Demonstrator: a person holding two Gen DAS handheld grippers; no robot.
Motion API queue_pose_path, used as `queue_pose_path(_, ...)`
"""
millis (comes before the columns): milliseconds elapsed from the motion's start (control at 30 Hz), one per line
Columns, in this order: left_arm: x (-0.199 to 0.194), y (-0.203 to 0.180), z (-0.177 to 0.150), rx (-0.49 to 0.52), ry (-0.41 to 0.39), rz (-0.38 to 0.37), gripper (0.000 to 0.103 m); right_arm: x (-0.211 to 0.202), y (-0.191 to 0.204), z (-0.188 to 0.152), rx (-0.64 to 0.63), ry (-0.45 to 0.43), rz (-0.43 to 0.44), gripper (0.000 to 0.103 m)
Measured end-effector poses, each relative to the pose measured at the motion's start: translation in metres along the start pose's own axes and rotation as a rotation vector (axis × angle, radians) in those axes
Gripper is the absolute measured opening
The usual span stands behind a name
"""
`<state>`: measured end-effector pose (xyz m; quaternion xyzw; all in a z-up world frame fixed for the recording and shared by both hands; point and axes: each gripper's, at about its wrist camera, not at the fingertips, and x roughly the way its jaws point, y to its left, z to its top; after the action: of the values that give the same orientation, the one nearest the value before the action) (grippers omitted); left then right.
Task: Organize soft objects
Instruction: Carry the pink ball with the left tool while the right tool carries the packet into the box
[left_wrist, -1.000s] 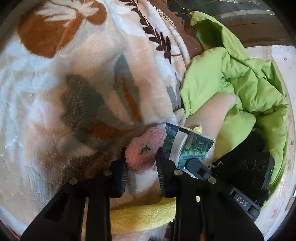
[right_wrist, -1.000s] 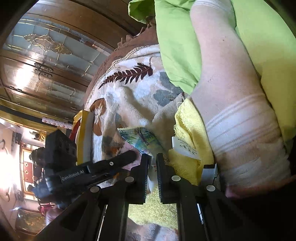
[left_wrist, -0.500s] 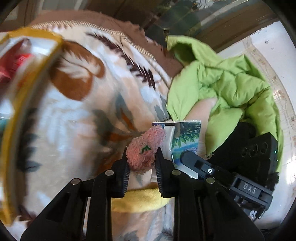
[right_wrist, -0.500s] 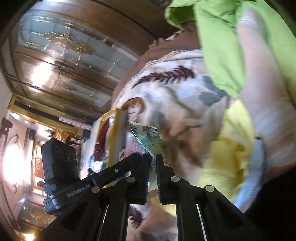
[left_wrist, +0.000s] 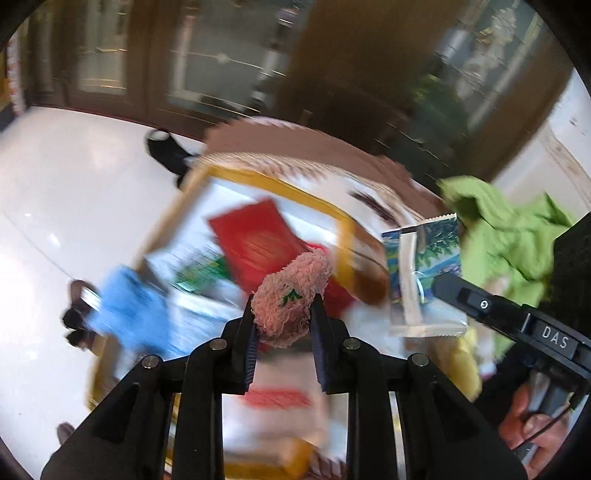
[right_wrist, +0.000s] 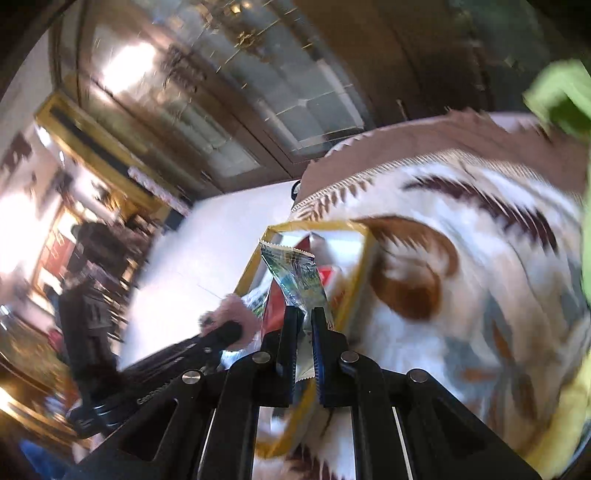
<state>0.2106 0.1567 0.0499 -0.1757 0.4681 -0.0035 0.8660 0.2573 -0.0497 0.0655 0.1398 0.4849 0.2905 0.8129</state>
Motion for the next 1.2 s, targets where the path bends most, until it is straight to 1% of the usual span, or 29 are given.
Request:
queue_pose_path(100,0.013,0.017,0.012,-0.015,-0.013,0.046,0.022,0.032,0.025,0.016,-0.1,-0.003,-0.094,0.008)
queue_pose_path(133,0.02,0.022,0.015,-0.021,-0.012,0.059,0.022,0.046,0.031,0.021,-0.139,0.004,-0.138,0.008)
queue_pose_path(233,0.041,0.036,0.016,-0.036,0.012,0.087,0.024,0.083,0.044,0.027,-0.253,0.013,-0.264,0.008)
queue_pose_path(300,0.054,0.041,0.014,-0.044,0.034,0.085,0.026,0.105,0.046,0.027,-0.315,0.042,-0.326,0.011)
queue_pose_path(333,0.059,0.044,0.012,-0.052,0.044,0.079,0.03,0.113,0.045,0.026,-0.33,0.05,-0.33,0.016)
queue_pose_path(367,0.063,0.046,0.01,-0.057,0.057,0.071,0.043,0.118,0.043,0.025,-0.328,0.061,-0.305,0.017)
queue_pose_path(400,0.066,0.046,0.009,-0.058,0.064,0.069,0.053,0.119,0.039,0.023,-0.308,0.074,-0.285,0.022)
queue_pose_path(433,0.069,0.048,0.006,-0.053,0.062,0.077,0.06,0.118,0.034,0.022,-0.272,0.078,-0.265,0.028)
queue_pose_path(467,0.068,0.049,0.003,-0.042,0.051,0.085,0.061,0.112,0.029,0.021,-0.228,0.071,-0.237,0.032)
queue_pose_path(500,0.064,0.049,0.0,-0.034,0.04,0.086,0.062,0.107,0.024,0.021,-0.193,0.066,-0.208,0.042)
queue_pose_path(533,0.061,0.047,-0.002,-0.032,0.033,0.092,0.063,0.102,0.02,0.021,-0.157,0.061,-0.176,0.049)
queue_pose_path(600,0.052,0.044,-0.006,-0.023,0.012,0.112,0.067,0.085,0.009,0.017,-0.073,0.045,-0.098,0.049)
queue_pose_path(633,0.046,0.042,-0.009,-0.013,-0.011,0.133,0.069,0.076,0.004,0.013,-0.04,0.037,-0.061,0.049)
queue_pose_path(667,0.041,0.04,-0.011,-0.007,-0.023,0.143,0.07,0.066,0.001,0.009,-0.022,0.027,-0.041,0.049)
queue_pose_path(767,0.021,0.032,-0.018,0.014,-0.084,0.174,0.07,0.038,-0.003,-0.005,-0.007,-0.004,-0.029,0.049)
queue_pose_path(833,0.002,0.024,-0.027,0.03,-0.139,0.19,0.07,0.021,-0.005,-0.015,-0.008,-0.007,-0.024,0.049)
queue_pose_path(900,-0.015,0.015,-0.037,0.053,-0.194,0.208,0.072,-0.002,-0.009,-0.032,-0.015,-0.035,-0.044,0.049)
queue_pose_path(933,-0.026,0.007,-0.046,0.07,-0.229,0.218,0.074,-0.012,-0.01,-0.04,-0.022,-0.05,-0.046,0.05)
queue_pose_path(1000,-0.039,-0.006,-0.06,0.105,-0.267,0.223,0.074,-0.036,-0.016,-0.062,-0.027,-0.085,-0.071,0.055)
queue_pose_path(1067,-0.046,-0.019,-0.074,0.141,-0.291,0.231,0.074,-0.057,-0.024,-0.082,-0.022,-0.115,-0.097,0.057)
queue_pose_path(1167,-0.053,-0.038,-0.091,0.177,-0.297,0.215,0.074,-0.084,-0.036,-0.113,-0.016,-0.137,-0.132,0.057)
queue_pose_path(1200,-0.055,-0.046,-0.1,0.192,-0.296,0.21,0.074,-0.09,-0.039,-0.119,-0.018,-0.14,-0.143,0.057)
